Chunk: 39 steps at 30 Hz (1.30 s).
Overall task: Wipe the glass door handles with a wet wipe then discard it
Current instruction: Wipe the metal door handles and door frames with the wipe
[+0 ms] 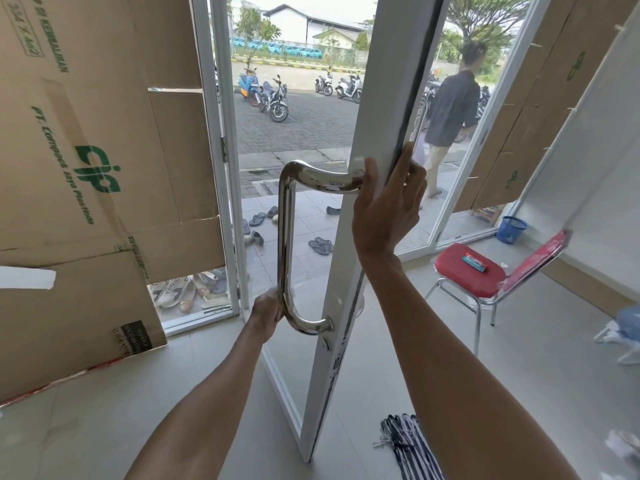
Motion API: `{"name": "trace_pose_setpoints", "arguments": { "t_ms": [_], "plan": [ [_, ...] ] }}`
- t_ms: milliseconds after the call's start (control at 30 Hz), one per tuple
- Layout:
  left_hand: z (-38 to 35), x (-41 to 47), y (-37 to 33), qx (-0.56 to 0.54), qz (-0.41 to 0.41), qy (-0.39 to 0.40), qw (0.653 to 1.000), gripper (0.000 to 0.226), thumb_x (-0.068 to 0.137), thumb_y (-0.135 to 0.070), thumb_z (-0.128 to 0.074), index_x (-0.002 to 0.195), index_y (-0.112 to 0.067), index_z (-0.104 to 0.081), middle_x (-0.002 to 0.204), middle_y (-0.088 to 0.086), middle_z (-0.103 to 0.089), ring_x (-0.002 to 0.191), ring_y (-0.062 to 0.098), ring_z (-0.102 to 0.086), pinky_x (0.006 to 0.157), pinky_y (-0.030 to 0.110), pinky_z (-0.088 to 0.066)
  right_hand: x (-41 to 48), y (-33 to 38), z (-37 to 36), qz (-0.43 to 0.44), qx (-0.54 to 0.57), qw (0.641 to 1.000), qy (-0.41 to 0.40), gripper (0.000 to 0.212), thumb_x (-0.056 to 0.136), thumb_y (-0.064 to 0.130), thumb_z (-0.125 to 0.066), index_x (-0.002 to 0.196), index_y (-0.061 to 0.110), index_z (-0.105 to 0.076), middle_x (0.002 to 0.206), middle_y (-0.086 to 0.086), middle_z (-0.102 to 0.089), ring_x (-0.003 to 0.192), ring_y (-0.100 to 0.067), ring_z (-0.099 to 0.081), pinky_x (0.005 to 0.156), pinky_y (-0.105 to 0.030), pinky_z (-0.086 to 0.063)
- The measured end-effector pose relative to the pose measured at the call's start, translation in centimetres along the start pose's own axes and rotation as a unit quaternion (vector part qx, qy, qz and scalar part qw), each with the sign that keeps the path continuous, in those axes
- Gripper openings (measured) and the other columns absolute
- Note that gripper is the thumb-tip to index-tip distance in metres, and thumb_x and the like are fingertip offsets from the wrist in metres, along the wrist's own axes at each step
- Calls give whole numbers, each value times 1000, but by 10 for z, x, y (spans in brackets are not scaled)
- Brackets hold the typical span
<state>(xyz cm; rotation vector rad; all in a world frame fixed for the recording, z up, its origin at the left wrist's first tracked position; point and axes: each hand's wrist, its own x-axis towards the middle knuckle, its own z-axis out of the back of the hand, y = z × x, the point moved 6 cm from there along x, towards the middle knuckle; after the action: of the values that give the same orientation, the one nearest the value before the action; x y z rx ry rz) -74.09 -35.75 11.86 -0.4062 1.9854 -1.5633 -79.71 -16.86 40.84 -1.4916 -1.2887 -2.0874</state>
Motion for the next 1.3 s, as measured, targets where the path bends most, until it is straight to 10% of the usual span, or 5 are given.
{"name": "trace_pose_setpoints", "arguments": {
  "t_ms": [267, 500, 1000, 1167, 1300],
  "plan": [
    [-5, -3, -56, 67, -80, -36, 994, 46, 98, -6, -48, 58, -21, -32, 44, -11, -30, 41, 7, -26, 42, 23, -18, 1, 1, 3, 0, 14, 1000, 1, 55, 96, 44, -50, 135, 5, -52, 112, -11, -61, 106, -24, -58, 71, -35, -54],
    [-3, -11, -73, 147, -87, -30, 985, 37, 84, 13, -31, 87, -11, -59, 58, -4, -34, 48, 10, -29, 38, 17, -21, 1, 3, 5, -3, 7, 1000, 15, 56, 97, 44, -50, 137, 5, -50, 112, -11, -60, 106, -25, -58, 70, -35, -53],
    [-4, -35, -132, 148, -138, -56, 978, 42, 105, -21, -44, 63, -21, -46, 54, -5, -38, 48, 10, -32, 45, 23, -24, 2, 6, 8, -10, 23, 999, 20, 55, 96, 42, -52, 135, 3, -52, 114, -13, -61, 108, -28, -57, 74, -38, -54],
    [-7, -51, -167, 96, -198, -73, 973, 29, 102, -13, -51, 82, -10, -72, 47, -6, -53, 43, 2, -32, 45, 20, -26, 1, 8, 8, -19, 25, 999, 24, 55, 95, 41, -55, 135, 4, -52, 116, -13, -61, 108, -28, -58, 71, -38, -55],
    [-12, -56, -171, 95, -230, -96, 964, 26, 100, 0, -47, 93, -10, -70, 83, -10, -64, 43, -6, -46, 46, 8, -34, 1, 8, 9, -20, 27, 999, 22, 55, 94, 41, -54, 136, 4, -52, 116, -12, -61, 108, -28, -59, 72, -40, -56]
  ]
}}
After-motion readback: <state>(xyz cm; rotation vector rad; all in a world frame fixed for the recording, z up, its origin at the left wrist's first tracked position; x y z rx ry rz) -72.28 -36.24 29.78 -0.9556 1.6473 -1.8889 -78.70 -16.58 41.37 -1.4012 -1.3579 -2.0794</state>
